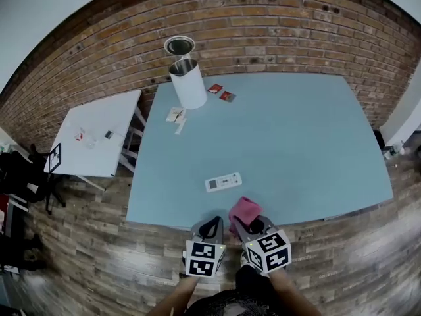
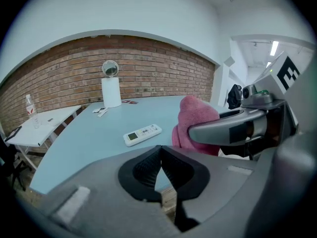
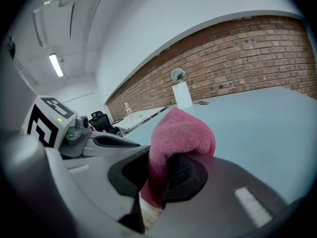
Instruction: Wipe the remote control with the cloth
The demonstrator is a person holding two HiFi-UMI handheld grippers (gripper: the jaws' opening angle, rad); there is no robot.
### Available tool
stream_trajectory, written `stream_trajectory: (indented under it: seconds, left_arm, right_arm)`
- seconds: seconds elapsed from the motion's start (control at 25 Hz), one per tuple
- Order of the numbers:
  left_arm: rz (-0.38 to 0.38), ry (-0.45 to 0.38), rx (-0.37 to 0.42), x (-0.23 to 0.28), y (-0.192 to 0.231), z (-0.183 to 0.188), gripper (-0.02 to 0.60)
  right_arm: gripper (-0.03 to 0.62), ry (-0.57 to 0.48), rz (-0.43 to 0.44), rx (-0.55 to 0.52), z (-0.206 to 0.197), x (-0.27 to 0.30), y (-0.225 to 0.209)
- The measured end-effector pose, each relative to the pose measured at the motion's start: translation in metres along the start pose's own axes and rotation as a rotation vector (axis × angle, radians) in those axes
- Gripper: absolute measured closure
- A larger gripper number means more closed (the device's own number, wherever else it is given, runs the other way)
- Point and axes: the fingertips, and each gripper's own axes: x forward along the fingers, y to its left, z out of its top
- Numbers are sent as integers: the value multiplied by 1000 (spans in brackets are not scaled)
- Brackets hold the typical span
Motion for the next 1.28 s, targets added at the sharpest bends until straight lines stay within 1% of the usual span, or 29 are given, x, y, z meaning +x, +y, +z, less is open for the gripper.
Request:
stream_trajectory:
  seconds: [0.08, 0.12, 0.2, 0.28, 0.32, 0.36, 0.44, 0.6, 0.64, 0.68, 0.76, 0.84, 0.92, 1.04, 1.08, 1.12, 1.2, 1.28]
  left_arm:
    - [5, 30, 37, 14, 7, 3, 577]
    - [5, 45, 52, 21, 11, 4, 537]
    - [4, 73, 87, 34, 19, 8, 531]
    - [-4, 103, 144, 45, 27, 10, 531]
    - [-13, 120, 175, 50, 30, 11, 520]
    - [-25, 138, 206, 55, 32, 11, 500]
    - [-52, 175, 269, 65, 34, 12, 482]
    - [-120, 239, 406, 84, 34, 12, 459]
    - [-137, 254, 434, 89, 35, 12, 455]
    - [-153, 268, 459, 93, 35, 12, 436]
    - [-178, 291, 509, 101, 38, 13, 433]
    - [-208, 315, 557, 109, 41, 16, 405]
    - [-247, 346, 598, 117, 46, 18, 377]
    - [-334, 399, 657, 128, 48, 19, 368]
    - [-373, 425, 676, 132, 47, 18, 325]
    - [-416, 452, 697, 134, 46, 16, 310]
    - [-496, 500, 737, 138, 41, 12, 310]
    - [-550, 536, 761, 142, 38, 7, 308]
  right_arm:
    - [531, 9, 20, 6, 3, 6, -9]
    - [531, 13, 29, 10, 5, 8, -14]
    - [531, 18, 48, 19, 9, 13, -22]
    - [531, 18, 63, 30, 12, 16, -28]
    - [531, 18, 68, 35, 13, 18, -31]
    - [531, 18, 71, 40, 14, 20, -33]
    - [531, 18, 73, 52, 16, 23, -38]
    - [531, 24, 63, 64, 17, 28, -45]
    - [531, 27, 58, 63, 18, 29, -48]
    - [531, 29, 53, 63, 18, 29, -50]
    - [531, 33, 41, 68, 20, 30, -54]
    - [531, 35, 24, 79, 22, 33, -59]
    - [531, 34, 4, 91, 25, 36, -64]
    - [531, 27, -27, 111, 30, 43, -69]
    - [531, 25, -38, 117, 32, 45, -71]
    - [531, 23, -50, 123, 34, 48, -73]
    - [531, 22, -73, 137, 35, 52, -77]
    - [531, 21, -97, 151, 36, 55, -79]
